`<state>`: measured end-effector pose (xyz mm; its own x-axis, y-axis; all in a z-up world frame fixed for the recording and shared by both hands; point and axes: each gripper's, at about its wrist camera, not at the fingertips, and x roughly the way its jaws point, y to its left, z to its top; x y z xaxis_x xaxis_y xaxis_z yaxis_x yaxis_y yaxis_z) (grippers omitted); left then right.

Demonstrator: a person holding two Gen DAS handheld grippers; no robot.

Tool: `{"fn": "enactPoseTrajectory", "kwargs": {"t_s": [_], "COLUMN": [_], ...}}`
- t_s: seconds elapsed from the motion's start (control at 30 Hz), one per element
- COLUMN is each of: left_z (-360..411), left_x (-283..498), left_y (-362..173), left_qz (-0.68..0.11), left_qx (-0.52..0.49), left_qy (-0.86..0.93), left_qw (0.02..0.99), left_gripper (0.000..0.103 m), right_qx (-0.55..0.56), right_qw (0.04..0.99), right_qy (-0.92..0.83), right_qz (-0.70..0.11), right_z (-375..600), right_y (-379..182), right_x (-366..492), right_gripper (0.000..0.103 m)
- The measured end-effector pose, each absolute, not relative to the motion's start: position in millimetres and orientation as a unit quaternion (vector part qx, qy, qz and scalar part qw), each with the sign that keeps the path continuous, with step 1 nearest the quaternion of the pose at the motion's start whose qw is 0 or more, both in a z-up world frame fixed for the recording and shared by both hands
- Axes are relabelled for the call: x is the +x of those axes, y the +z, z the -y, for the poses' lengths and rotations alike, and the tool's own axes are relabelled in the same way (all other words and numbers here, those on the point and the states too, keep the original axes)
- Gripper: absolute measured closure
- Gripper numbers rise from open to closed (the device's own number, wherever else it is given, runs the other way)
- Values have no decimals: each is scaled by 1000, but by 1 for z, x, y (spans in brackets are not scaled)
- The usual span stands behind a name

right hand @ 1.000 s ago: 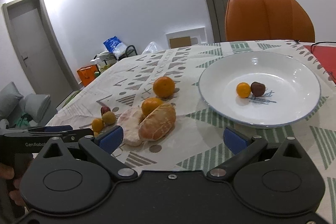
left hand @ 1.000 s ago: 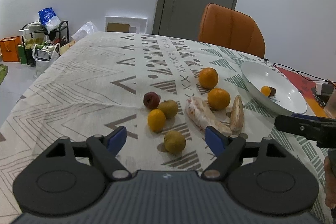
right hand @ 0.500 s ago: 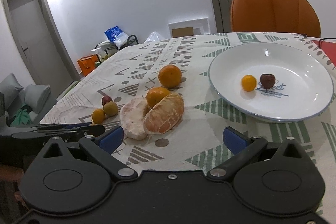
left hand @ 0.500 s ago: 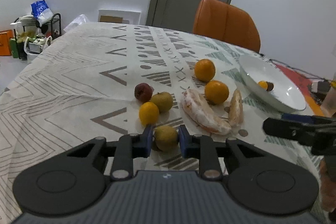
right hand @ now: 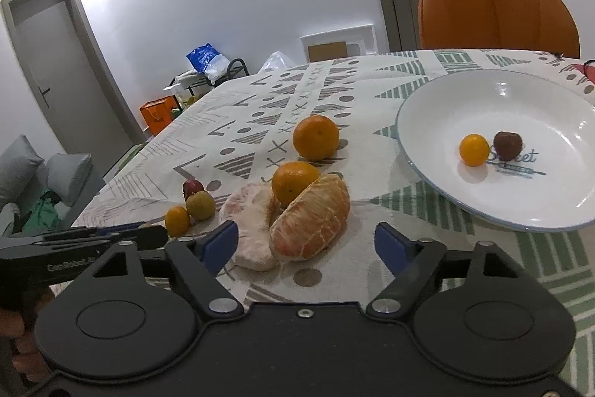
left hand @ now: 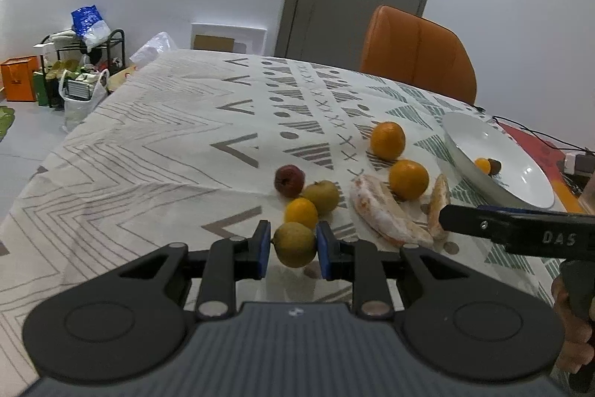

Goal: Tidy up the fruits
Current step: 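Grasp a yellow-green fruit with the left gripper while the right gripper grasps a peeled mandarin half, then carry the peeled mandarin into the white bowl and open the right gripper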

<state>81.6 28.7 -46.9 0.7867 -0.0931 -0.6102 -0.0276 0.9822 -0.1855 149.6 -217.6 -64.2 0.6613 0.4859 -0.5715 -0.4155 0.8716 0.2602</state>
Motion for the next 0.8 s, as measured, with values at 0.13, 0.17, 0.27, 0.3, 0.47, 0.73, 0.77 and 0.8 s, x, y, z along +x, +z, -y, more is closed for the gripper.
{"fn": "enactPoseTrajectory", "kwargs": {"t_s": [0.13, 0.17, 0.27, 0.3, 0.47, 0.73, 0.77, 0.8], "left_z": [-31, -31, -31, -31, -26, -22, -22, -21], "left_x": [80, 80, 79, 79, 79, 77, 76, 75], "left_y": [-43, -43, -43, -43, -43, -41, -40, -39], "left_qz": [-322, -322, -322, -322, -323, -319, -317, -315], "left_qx": [-88, -89, -85, -83, -77, -76, -75, -75], "left_qy": [-10, -9, -7, -6, -8, -10, -11, -12], "left_qw": [943, 942, 943, 943, 943, 945, 945, 946], "left_gripper": [79, 79, 78, 79, 79, 79, 79, 79], "right_qx": [49, 47, 42, 36, 37, 43, 45, 47], "right_qw": [910, 910, 910, 911, 908, 913, 913, 913], "right_qy": [244, 243, 239, 237, 243, 243, 244, 245], "right_qz": [-330, -333, -336, -335, -339, -326, -324, -322], "right_z": [213, 212, 210, 209, 213, 226, 228, 230], "right_y": [-68, -69, -73, -73, -71, -65, -64, -63], "right_x": [153, 155, 156, 155, 153, 147, 146, 145], "right_gripper": [32, 36, 44, 48, 70, 91, 91, 92]}}
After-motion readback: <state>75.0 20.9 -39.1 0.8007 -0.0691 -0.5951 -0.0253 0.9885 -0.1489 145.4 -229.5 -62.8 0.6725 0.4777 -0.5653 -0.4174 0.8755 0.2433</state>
